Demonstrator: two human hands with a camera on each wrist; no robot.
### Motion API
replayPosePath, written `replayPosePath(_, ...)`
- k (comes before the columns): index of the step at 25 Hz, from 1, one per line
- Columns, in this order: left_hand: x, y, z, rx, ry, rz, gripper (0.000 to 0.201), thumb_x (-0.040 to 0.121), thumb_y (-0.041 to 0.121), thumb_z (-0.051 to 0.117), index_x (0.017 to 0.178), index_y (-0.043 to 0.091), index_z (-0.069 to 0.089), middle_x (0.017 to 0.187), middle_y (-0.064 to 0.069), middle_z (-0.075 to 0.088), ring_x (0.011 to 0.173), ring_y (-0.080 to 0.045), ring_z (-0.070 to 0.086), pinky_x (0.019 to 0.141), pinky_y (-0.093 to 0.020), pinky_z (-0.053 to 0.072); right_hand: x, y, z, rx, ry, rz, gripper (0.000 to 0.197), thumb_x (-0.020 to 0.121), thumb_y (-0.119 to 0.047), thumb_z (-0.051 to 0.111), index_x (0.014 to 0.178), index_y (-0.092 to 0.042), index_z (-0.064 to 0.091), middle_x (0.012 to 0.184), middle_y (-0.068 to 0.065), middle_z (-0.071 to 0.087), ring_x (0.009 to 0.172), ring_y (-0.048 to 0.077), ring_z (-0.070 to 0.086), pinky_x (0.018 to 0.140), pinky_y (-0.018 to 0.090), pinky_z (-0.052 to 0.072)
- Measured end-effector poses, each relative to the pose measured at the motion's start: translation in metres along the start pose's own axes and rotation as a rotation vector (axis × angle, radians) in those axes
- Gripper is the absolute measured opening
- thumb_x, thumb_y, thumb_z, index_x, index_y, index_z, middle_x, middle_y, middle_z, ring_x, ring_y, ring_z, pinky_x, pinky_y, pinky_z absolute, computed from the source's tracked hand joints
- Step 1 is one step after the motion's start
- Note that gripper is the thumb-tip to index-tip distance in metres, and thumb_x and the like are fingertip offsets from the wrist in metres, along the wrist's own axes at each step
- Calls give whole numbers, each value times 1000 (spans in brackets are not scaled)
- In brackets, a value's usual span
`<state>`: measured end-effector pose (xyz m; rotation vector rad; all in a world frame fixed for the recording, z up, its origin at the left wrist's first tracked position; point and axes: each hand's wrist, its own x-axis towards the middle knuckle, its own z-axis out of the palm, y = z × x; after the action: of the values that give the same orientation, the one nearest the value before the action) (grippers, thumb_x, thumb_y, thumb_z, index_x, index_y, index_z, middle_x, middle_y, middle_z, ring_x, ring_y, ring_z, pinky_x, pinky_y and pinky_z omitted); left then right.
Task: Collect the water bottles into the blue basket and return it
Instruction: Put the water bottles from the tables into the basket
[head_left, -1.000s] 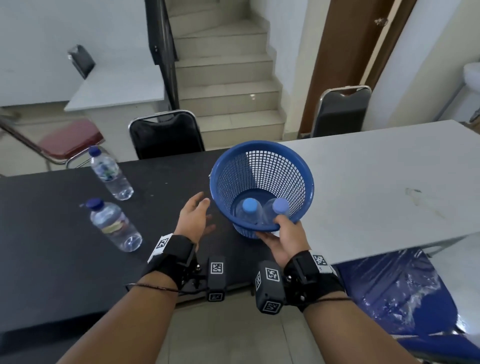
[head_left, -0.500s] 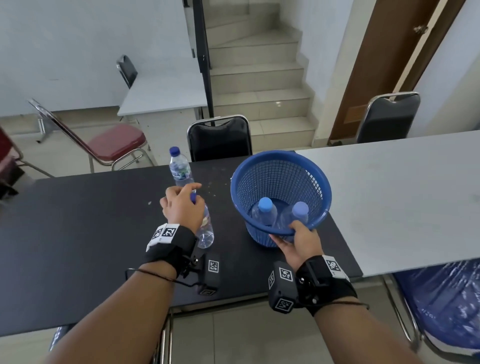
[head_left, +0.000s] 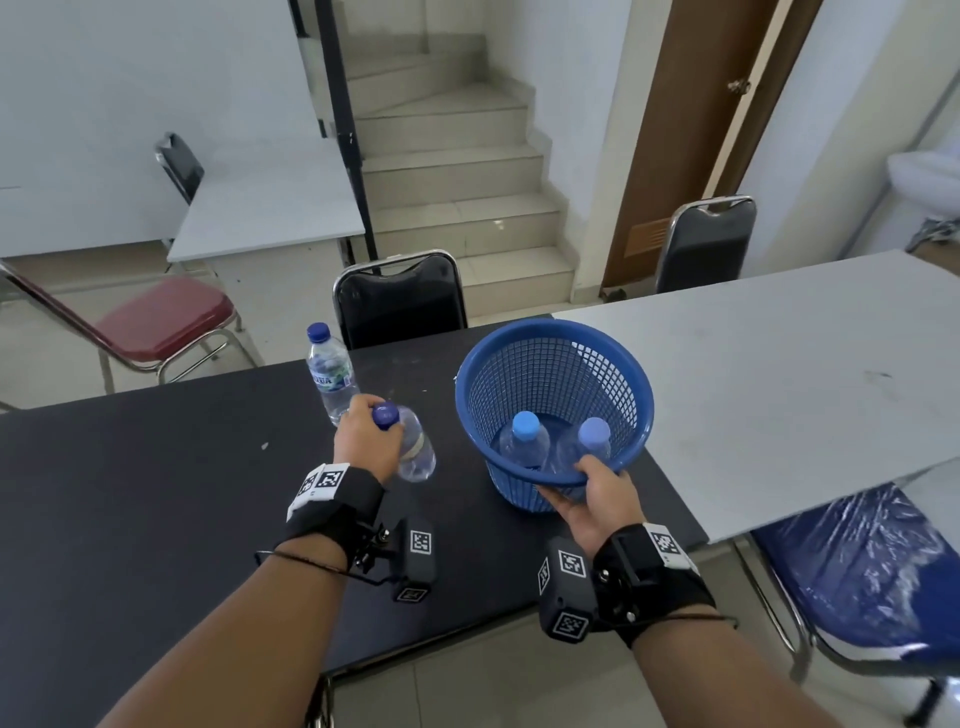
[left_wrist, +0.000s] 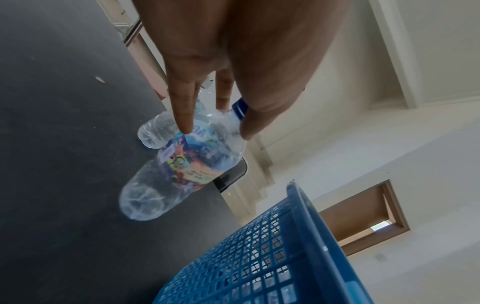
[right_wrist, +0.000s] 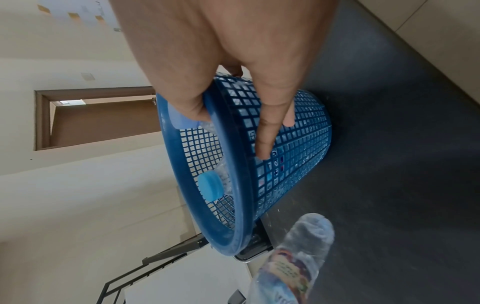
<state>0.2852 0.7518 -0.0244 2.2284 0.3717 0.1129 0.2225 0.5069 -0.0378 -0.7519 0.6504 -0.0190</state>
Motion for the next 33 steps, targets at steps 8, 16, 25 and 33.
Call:
replayPosePath(8,17,30,-19,-541,218,-42,28,84,17,56,105,17,38,88,-1,51,76,-21,62,82,-46,57,3,12,13,55,40,18,39,88,7,42,120,-14,50,106,12,59,94,32,61,83,58,53)
replayPosePath(16,14,57,-21,-540,151,219,37,84,16,49,120,27,48,93,1,59,69,-15,58,72,-40,54,-3,12,8,25,42,35,44,83,6,43,122,-14,50,113,13,60,98,33,61,75,53,57)
replayPosePath(25,-14,89,27,-150,-221,513,50,82,13,59,131,24,55,91,-4,69,79,-17,59,79,-24,44,-13,-8,-10,12,64,-20,47,85,5,46,128,-12,47,116,17,61,96,36,63,82,57,55)
replayPosePath(33,-40,111,100,53,-407,604,52,79,32,63,128,21,52,130,-4,61,125,-28,52,103,-51,40,-33,-40,-49,50,143,-125,45,88,2,47,130,-13,46,120,18,60,96,37,65,70,50,58)
